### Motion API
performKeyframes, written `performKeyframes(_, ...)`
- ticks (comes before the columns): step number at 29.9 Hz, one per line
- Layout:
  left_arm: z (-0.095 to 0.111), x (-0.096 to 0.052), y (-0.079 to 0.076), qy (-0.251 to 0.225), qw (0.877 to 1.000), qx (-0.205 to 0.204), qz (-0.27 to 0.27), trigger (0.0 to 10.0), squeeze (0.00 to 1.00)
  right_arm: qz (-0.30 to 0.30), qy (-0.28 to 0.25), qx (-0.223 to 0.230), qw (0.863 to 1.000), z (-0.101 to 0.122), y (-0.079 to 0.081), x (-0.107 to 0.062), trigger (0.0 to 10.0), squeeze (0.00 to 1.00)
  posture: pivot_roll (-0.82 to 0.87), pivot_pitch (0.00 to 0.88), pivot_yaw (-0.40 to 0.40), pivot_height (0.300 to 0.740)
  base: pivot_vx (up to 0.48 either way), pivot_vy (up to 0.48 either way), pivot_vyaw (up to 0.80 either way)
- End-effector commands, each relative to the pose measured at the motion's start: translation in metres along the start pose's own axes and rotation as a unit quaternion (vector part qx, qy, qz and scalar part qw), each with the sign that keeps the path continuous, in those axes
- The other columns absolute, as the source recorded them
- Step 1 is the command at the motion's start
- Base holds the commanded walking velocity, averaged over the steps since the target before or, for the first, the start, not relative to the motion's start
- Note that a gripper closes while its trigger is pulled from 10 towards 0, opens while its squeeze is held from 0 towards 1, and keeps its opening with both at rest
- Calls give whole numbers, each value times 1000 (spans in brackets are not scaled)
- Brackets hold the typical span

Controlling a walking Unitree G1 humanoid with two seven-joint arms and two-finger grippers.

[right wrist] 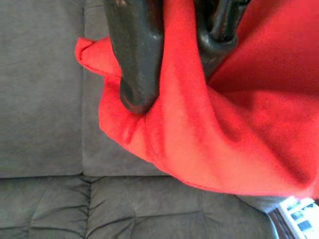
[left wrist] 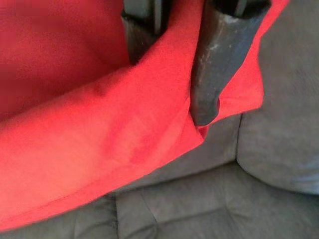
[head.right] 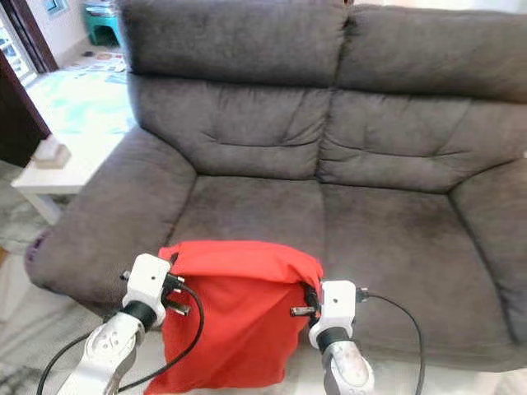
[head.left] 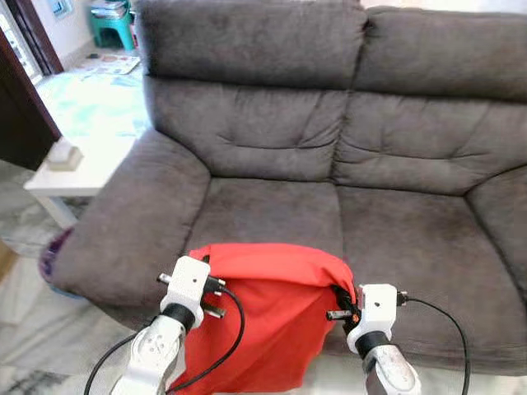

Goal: Move the pillow to the sofa from floor

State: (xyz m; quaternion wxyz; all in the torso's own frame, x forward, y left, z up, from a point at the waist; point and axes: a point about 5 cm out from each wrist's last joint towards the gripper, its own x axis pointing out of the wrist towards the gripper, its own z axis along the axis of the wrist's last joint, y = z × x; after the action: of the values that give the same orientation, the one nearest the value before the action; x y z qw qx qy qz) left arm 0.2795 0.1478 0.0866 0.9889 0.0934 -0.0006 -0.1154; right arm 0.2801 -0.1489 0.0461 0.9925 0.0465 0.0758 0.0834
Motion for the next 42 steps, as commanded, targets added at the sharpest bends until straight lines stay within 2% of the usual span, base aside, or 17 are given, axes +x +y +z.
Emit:
performKeyframes(1,9,-3,20,-25,999,2,44,10000,0,-46,-42,5,998,15,-18,-2,10000,0,30,108,14,740,0,-446,0)
performKeyframes(6,11,-4,25,-28,999,8,42,10000,0,-52,-45,6,998,15,-19,-3,10000,0,18,96,14,740,0,-448,0)
performKeyframes(8,13,-3,35,-32,998,16,49,10000,0,-56,-46,5,997,16,-23,-5,10000,0,13,90,12,740,0,-450,0)
performKeyframes(10,14,-2,35,-33,998,18,49,10000,0,-55,-46,3,997,15,-23,-5,10000,0,13,88,12,740,0,-450,0)
performKeyframes(21,17,2,36,-39,998,21,46,10000,0,-63,-46,5,997,15,-24,-6,10000,0,8,105,8,740,0,-450,0)
performKeyframes(26,13,1,31,-29,999,31,28,10000,0,-63,-49,10,997,16,-22,-6,10000,0,10,110,11,740,0,-445,0)
performKeyframes(31,8,-1,30,-16,1000,23,10,10000,0,-55,-47,9,997,14,-18,-5,10000,0,16,117,9,740,0,-49,0)
performKeyframes(33,8,-3,26,-16,1000,16,-14,10000,0,-61,-46,10,997,14,-19,-5,10000,0,18,119,11,740,0,0,0)
performKeyframes(42,13,-1,25,-26,999,24,-11,10000,0,-68,-45,12,997,14,-19,-4,10000,0,19,121,15,740,0,0,0)
